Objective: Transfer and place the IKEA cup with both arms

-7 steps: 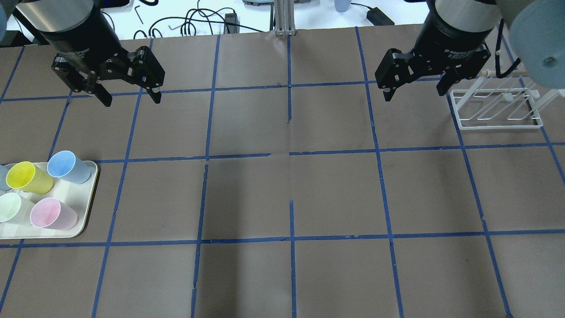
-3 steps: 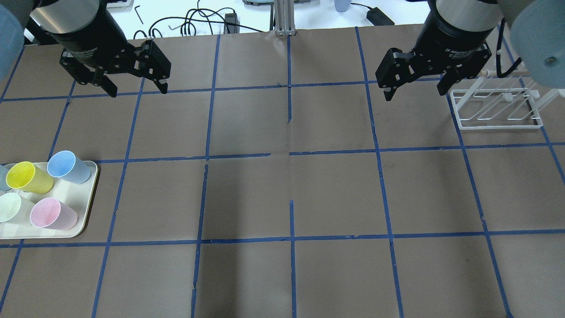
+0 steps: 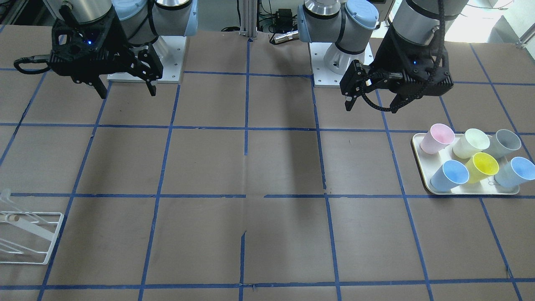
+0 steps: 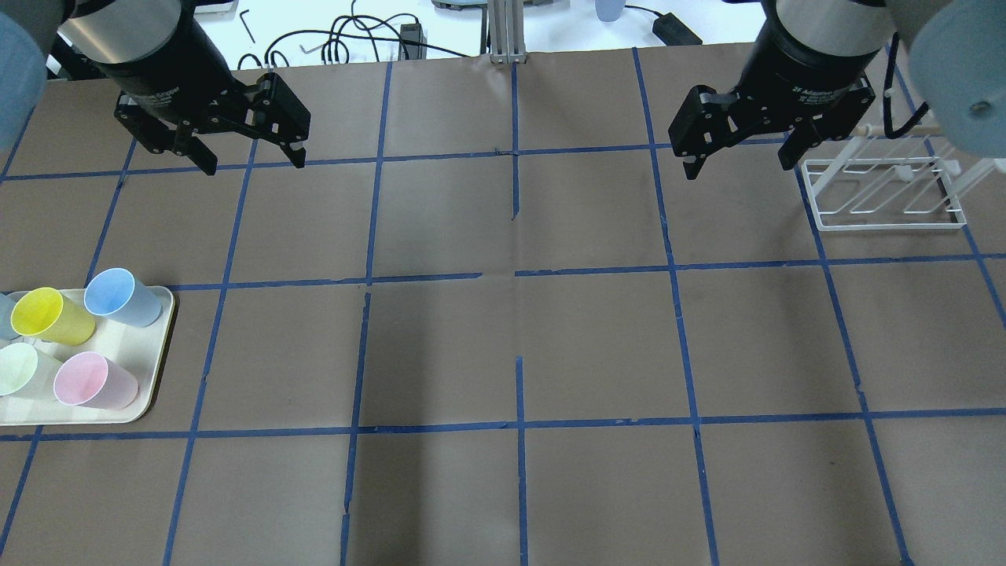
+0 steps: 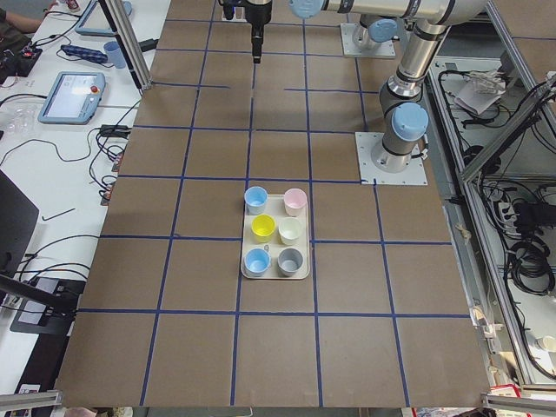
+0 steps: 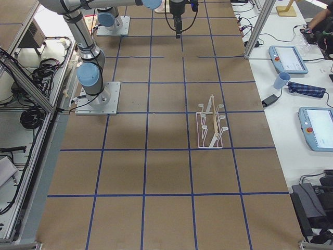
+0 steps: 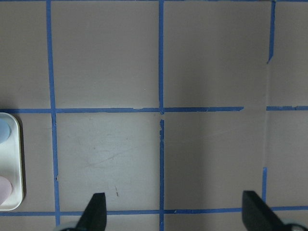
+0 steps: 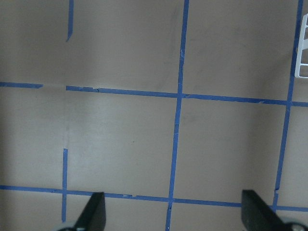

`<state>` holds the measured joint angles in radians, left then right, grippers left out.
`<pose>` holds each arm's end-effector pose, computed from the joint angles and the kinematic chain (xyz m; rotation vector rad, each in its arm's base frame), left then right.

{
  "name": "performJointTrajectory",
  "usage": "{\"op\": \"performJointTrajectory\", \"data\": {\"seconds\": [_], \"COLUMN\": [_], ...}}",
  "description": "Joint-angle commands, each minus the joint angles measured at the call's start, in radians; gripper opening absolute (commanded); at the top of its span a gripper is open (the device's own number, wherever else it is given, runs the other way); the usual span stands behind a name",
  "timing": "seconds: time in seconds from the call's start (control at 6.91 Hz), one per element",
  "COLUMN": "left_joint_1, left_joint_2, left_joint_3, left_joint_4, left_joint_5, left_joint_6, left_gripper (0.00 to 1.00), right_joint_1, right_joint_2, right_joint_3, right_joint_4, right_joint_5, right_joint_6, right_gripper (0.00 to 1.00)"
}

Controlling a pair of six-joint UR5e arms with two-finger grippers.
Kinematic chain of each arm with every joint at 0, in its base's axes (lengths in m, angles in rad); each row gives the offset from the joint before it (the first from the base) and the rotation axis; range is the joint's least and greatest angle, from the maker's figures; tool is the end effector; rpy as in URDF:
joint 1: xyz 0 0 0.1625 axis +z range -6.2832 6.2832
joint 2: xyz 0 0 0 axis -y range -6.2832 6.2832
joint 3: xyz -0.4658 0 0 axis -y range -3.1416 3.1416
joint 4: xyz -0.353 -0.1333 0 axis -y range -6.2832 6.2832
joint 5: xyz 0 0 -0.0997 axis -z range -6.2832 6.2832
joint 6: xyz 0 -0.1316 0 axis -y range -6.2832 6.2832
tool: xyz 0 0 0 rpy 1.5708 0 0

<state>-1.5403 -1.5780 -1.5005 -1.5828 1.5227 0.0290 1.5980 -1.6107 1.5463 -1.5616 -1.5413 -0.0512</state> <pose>-0.1255 -0.4660 0.5244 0.0004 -3.0940 0.0812 0.1491 -0.4366 0.5248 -0.1232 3.1091 -0.0865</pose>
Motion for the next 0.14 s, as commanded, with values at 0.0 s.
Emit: {"op": "performJointTrajectory", "data": {"seconds": [0.0], "left_joint_1": [-0.001], "left_joint_2": [0.001], "left_joint_3": [-0.001], "left_joint_4": [0.000], "left_joint_5": [0.011], "left_joint_6": [0.006], "left_gripper": [1.00], "right_joint_1": [0.000], "right_joint_2": [0.000], "right_joint_3": [0.000], "right_joint_4": [0.000], "right_joint_5": [0.000], "right_joint_6": [0.001], "right_gripper": [1.00]}}
